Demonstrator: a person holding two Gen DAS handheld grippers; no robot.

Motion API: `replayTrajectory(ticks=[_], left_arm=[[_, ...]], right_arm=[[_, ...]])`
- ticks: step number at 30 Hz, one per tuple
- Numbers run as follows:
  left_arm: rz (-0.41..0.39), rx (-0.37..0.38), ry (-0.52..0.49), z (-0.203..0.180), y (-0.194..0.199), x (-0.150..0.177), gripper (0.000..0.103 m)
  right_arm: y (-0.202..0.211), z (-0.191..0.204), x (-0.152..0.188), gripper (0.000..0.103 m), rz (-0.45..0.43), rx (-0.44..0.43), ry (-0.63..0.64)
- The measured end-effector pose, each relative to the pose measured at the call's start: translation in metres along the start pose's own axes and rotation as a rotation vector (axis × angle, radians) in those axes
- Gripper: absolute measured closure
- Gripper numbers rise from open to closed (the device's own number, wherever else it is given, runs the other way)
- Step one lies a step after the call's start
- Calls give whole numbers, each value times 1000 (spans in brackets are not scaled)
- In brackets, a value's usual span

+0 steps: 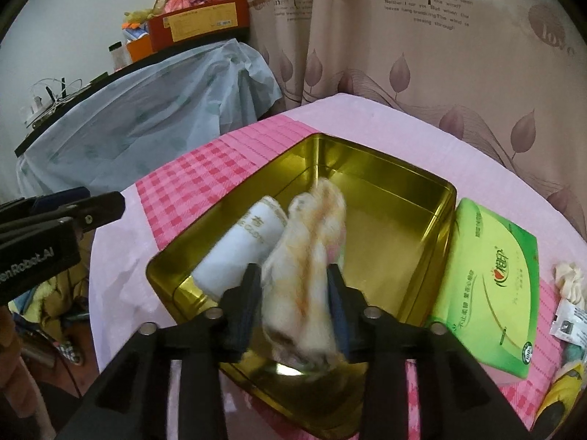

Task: Organize soft objects
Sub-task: 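Lower the striped towel into the gold tin beside the cloth and open the right gripper, then grasp the tan egg-shaped sponge with the right gripper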

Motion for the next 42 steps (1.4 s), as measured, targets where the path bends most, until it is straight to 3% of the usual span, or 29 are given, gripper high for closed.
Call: replayTrajectory(ticks=[3,5,17,24,34,42], left_arm=[[-2,3,-4,-1,1,1,56],[-7,-1,-7,-2,2,1,56],[-11,-9,-43,-11,2,3,56],[-25,-29,-71,-18,5,5,56],[-41,-53,-106,-24,8,9,56],[-46,-62,-140,-31,8,10,56]], right_arm=[[6,3,-1,40,-23,12,12],[12,4,-1,36,-40,24,22],[60,-16,24,36,-93,30,-22],[95,-45,52,36,-121,92,-54],[145,-140,102,38,-136,251,-217],[165,-217,146,51,-105,354,-355]])
Point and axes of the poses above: each gripper's, at about its wrist camera, not at the fingertips, and y roughly against the way its jaws point, z to its left, x to its underside, the point moved 5 cm from there along -y, roughly the way its jaws point, and after that the axes turned 4 degrees about z, right-handed, at the moved point
